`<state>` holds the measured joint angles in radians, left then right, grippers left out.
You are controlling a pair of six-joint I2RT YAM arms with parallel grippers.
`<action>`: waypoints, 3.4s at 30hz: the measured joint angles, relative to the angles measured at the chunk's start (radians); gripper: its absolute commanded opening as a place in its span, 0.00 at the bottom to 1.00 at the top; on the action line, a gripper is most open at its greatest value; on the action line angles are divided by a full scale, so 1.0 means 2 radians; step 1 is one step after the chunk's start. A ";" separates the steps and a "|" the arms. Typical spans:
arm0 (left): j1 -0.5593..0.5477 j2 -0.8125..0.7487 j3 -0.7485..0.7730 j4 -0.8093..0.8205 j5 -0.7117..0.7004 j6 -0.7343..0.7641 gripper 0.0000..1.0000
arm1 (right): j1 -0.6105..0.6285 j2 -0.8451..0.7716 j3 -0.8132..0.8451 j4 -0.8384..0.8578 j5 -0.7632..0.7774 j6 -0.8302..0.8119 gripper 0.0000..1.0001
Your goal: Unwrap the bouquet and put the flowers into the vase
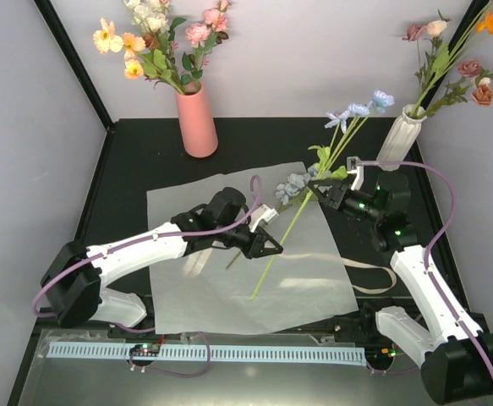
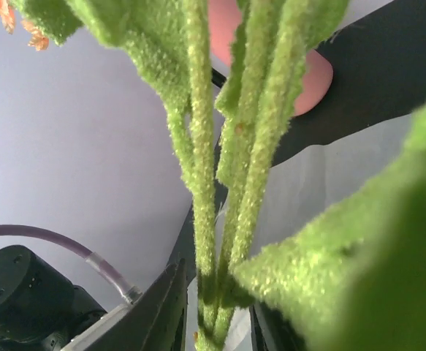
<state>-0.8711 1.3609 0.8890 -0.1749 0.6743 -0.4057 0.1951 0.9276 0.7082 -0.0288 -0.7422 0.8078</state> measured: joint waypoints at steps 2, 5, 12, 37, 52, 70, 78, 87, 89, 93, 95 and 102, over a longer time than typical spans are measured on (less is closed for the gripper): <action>-0.002 0.000 0.000 -0.002 -0.001 0.002 0.02 | 0.001 0.000 0.000 0.000 0.000 0.001 0.23; -0.004 0.000 0.000 -0.004 -0.003 0.005 0.02 | 0.001 0.000 0.000 -0.001 0.001 0.000 0.15; -0.007 0.000 0.000 -0.010 -0.018 0.013 0.35 | 0.003 0.000 0.009 -0.016 0.003 -0.008 0.02; -0.007 -0.272 -0.080 -0.207 -0.381 0.051 0.99 | -0.066 0.095 0.384 -0.178 0.345 -0.337 0.01; -0.007 -0.404 -0.120 -0.240 -0.434 0.000 0.99 | -0.182 0.240 0.539 -0.055 0.385 -0.392 0.01; -0.007 -0.398 -0.122 -0.237 -0.454 -0.004 0.99 | -0.233 0.361 0.686 -0.056 0.389 -0.390 0.01; -0.007 -0.398 -0.122 -0.237 -0.454 -0.007 0.99 | -0.239 0.396 0.657 -0.057 0.383 -0.384 0.01; -0.007 -0.390 -0.122 -0.237 -0.454 -0.008 0.99 | -0.239 0.419 0.615 -0.054 0.373 -0.363 0.02; -0.007 -0.389 -0.122 -0.238 -0.454 -0.008 0.99 | -0.239 0.429 0.612 -0.054 0.369 -0.358 0.02; -0.007 -0.389 -0.122 -0.238 -0.454 -0.008 0.99 | -0.239 0.452 0.607 -0.057 0.365 -0.348 0.02; -0.007 -0.389 -0.122 -0.238 -0.454 -0.009 0.99 | -0.239 0.461 0.604 -0.057 0.363 -0.344 0.02; -0.007 -0.389 -0.122 -0.238 -0.455 -0.009 0.99 | -0.239 0.482 0.590 -0.064 0.356 -0.331 0.07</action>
<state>-0.8860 0.5835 0.6445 -0.6502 -0.2348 -0.4232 -0.2832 1.8923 1.8877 -0.1566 -0.0307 0.1455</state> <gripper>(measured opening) 0.990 0.052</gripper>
